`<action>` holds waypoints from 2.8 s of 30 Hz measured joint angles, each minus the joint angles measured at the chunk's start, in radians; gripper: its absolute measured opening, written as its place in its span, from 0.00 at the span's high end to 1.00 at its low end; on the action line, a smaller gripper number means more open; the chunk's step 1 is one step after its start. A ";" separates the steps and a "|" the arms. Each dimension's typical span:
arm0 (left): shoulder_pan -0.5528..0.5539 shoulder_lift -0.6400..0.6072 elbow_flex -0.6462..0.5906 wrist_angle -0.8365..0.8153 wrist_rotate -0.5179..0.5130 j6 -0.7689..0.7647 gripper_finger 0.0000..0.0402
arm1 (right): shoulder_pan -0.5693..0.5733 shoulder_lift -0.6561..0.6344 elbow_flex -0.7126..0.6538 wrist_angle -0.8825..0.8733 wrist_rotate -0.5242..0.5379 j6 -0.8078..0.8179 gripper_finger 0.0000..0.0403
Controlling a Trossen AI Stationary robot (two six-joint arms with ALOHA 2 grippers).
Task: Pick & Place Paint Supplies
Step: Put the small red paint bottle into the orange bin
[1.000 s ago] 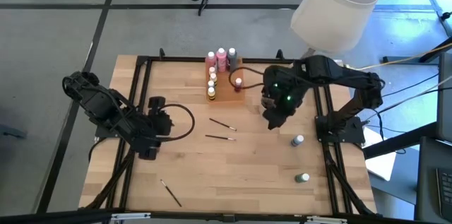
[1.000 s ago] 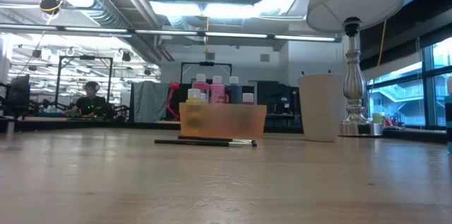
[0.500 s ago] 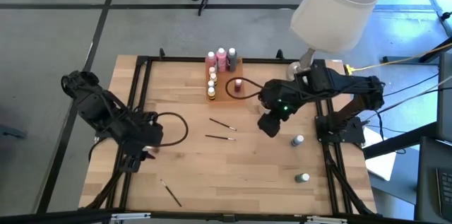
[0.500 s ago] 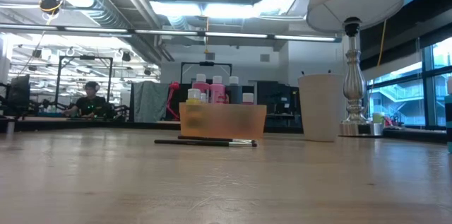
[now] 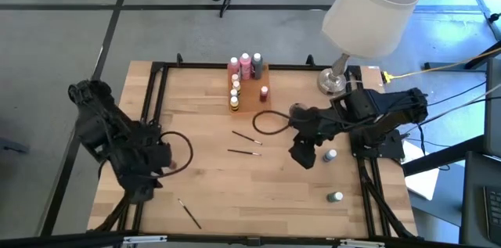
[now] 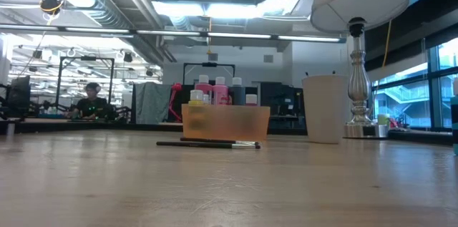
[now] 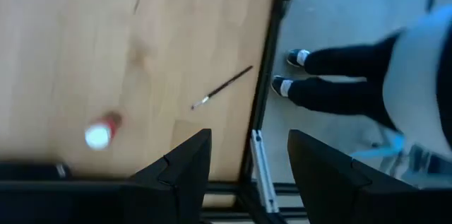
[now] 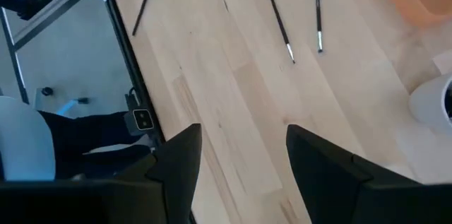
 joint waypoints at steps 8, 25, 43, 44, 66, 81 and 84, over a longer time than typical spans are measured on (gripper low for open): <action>0.025 -0.004 -0.223 -0.002 0.070 -0.270 0.54 | 0.040 0.000 0.000 0.034 0.035 -0.020 0.47; 0.182 -0.004 -0.551 -0.002 0.136 -0.179 0.54 | 0.052 0.003 0.000 0.081 0.008 -0.079 0.47; 0.281 -0.043 -0.735 0.113 0.191 0.063 0.54 | 0.060 0.070 -0.001 0.108 -0.053 -0.079 0.47; 0.288 -0.051 -0.741 0.118 0.190 0.065 0.54 | 0.060 0.073 -0.001 0.107 -0.056 -0.079 0.47; 0.326 -0.221 -0.911 0.251 0.163 0.101 0.54 | 0.040 0.084 -0.001 0.147 -0.054 -0.048 0.47; 0.324 -0.222 -0.911 0.264 0.178 0.046 0.54 | 0.029 0.084 -0.001 0.151 -0.054 -0.048 0.47; 0.324 -0.222 -0.911 0.264 0.175 0.038 0.54 | 0.029 0.084 -0.001 0.151 -0.054 -0.048 0.47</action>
